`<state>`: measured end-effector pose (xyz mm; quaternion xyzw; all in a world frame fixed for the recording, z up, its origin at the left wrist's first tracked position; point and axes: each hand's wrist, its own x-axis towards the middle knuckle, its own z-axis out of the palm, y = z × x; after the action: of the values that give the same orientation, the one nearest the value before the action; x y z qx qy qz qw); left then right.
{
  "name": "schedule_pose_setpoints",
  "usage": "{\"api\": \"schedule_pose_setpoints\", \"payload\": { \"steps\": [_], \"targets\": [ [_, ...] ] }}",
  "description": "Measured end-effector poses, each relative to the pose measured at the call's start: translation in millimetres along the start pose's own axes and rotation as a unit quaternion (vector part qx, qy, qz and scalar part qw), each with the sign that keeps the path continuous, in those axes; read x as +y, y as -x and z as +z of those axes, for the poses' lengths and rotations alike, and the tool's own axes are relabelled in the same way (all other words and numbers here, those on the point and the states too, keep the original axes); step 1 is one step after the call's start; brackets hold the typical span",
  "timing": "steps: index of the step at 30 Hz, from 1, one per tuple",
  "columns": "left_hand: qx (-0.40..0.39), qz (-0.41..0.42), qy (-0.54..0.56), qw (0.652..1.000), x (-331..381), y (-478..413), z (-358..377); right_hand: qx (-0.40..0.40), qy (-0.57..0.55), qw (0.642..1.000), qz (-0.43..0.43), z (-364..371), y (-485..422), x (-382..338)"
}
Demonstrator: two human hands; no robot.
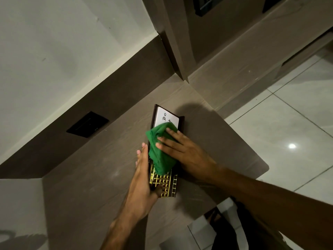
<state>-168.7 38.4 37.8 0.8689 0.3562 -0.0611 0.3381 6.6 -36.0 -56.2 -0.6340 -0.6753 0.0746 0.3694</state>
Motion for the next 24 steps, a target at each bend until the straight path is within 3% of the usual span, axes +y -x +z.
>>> {"api": "schedule_pose_setpoints", "payload": {
  "steps": [3,9,12,15,21,24],
  "targets": [
    [-0.004,-0.003,0.009,1.0,-0.2,-0.3,-0.9,-0.022,-0.002,0.999,0.036,6.9,24.4,-2.6],
    [-0.004,0.004,-0.006,1.0,-0.1,-0.7,1.1,-0.008,-0.026,0.999,-0.023,9.5,14.5,-11.4],
    [-0.004,-0.003,0.001,1.0,1.7,-1.3,-0.8,0.019,-0.018,0.999,0.018,2.6,1.0,-1.6],
    [-0.004,-0.009,0.008,1.0,2.6,-1.5,-1.7,-0.003,-0.009,0.998,0.063,6.5,25.8,-2.4],
    [-0.005,-0.005,0.009,1.0,5.2,-2.2,-0.4,-0.02,-0.031,0.999,-0.034,18.3,24.7,-20.2],
    [-0.003,-0.011,0.014,1.0,5.0,-1.8,-1.4,0.011,-0.02,1.0,0.002,5.9,6.5,-4.5]
  ]
}}
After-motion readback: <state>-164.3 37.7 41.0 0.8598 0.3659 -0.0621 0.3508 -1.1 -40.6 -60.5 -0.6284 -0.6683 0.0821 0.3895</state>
